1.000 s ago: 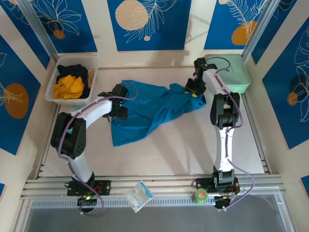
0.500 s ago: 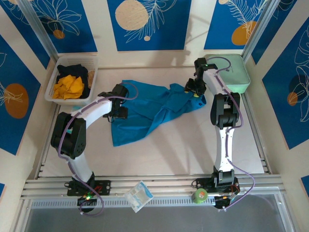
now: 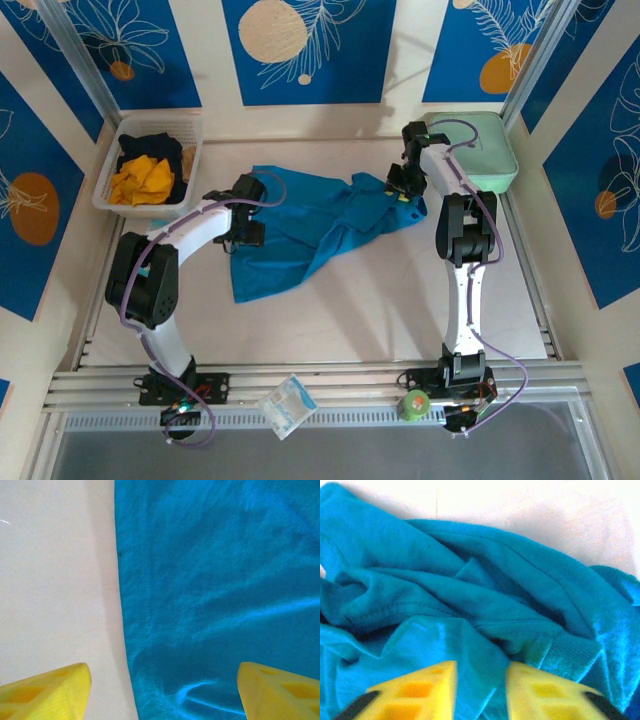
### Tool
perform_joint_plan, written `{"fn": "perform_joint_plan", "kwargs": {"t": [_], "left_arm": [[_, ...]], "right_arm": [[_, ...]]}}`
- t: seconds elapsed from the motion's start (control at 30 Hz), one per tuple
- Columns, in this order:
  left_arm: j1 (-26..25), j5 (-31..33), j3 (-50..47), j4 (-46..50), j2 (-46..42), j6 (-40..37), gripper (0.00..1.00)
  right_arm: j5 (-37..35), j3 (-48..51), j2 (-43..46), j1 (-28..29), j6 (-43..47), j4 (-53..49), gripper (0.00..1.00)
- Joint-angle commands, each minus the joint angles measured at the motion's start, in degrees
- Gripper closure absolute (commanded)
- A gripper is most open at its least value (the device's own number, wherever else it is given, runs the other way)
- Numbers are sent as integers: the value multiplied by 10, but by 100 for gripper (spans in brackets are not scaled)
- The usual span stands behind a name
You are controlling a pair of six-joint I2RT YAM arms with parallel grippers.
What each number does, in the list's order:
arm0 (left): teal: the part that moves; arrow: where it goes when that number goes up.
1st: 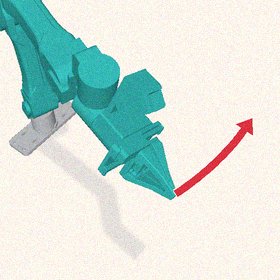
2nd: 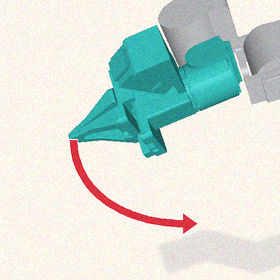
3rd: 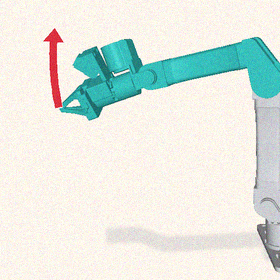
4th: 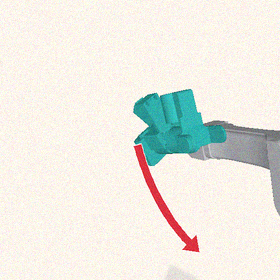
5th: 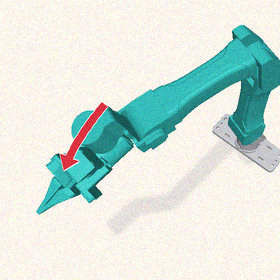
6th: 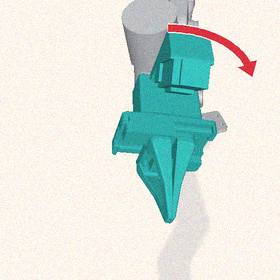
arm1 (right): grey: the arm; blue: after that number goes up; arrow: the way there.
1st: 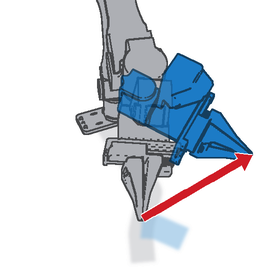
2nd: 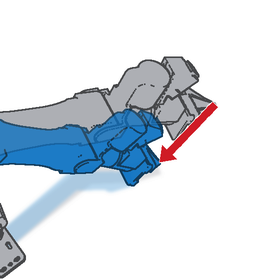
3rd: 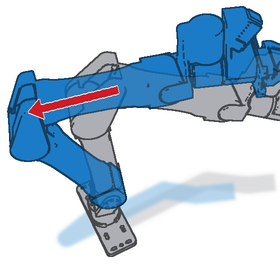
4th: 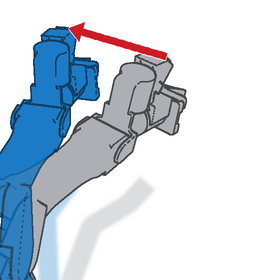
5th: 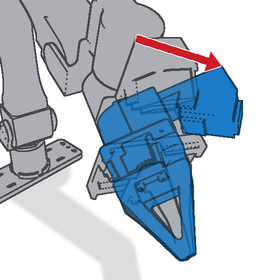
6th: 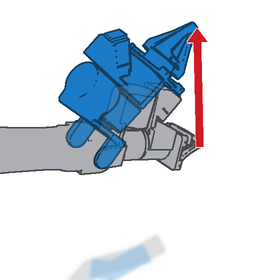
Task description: Fold and stack the t-shirts
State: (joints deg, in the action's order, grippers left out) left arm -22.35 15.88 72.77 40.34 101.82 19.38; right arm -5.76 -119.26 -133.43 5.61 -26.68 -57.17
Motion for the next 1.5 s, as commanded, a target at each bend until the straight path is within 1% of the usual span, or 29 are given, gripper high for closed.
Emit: {"fn": "perform_joint_plan", "kwargs": {"t": [0.0, 0.1, 0.13, 0.23, 0.33, 0.4, 0.5, 0.63, 0.7, 0.77, 0.83, 0.93, 1.07, 1.27, 1.47], "left_arm": [[3, -5, -10, 11, -4, 2, 23], [2, -3, -14, 10, -6, 2, 23], [3, -2, -16, 9, -6, 2, 23], [2, 5, -20, 8, -2, 3, 23], [3, 14, -28, 6, 4, 7, 23], [2, 20, -35, 2, 7, 10, 23], [3, 21, -43, -5, 12, 12, 24], [2, 15, -54, -22, 13, 13, 24], [3, 10, -56, -29, 15, 13, 24], [3, 2, -54, -36, 19, 11, 24], [3, -3, -50, -41, 25, 8, 24], [3, -4, -43, -46, 36, 2, 24], [3, -4, -40, -53, 49, -3, 24], [3, 9, -34, -58, 77, -7, 24], [4, 19, -26, -55, 101, -8, 25]], "right_arm": [[12, -22, -7, -1, -10, 0, 80], [11, -27, -3, 0, -11, 0, 97], [10, -27, 3, 1, -12, 0, 100], [1, -13, 33, 4, -11, 2, 100], [-24, 30, 95, 12, -9, 6, 100], [-45, 83, 155, 20, -13, 14, 100], [-78, 196, 269, 34, -28, 20, 100], [-134, 375, 456, 70, -74, 10, 100], [-148, 455, 543, 88, -112, -12, 100], [-155, 528, 628, 107, -154, -41, 100], [-146, 584, 696, 117, -195, -68, 100], [-117, 629, 772, 120, -245, -98, 100], [-94, 638, 820, 135, -301, -131, 100], [-107, 653, 845, 185, -360, -183, 100], [-88, 720, 841, 226, -400, -157, 100]]}}
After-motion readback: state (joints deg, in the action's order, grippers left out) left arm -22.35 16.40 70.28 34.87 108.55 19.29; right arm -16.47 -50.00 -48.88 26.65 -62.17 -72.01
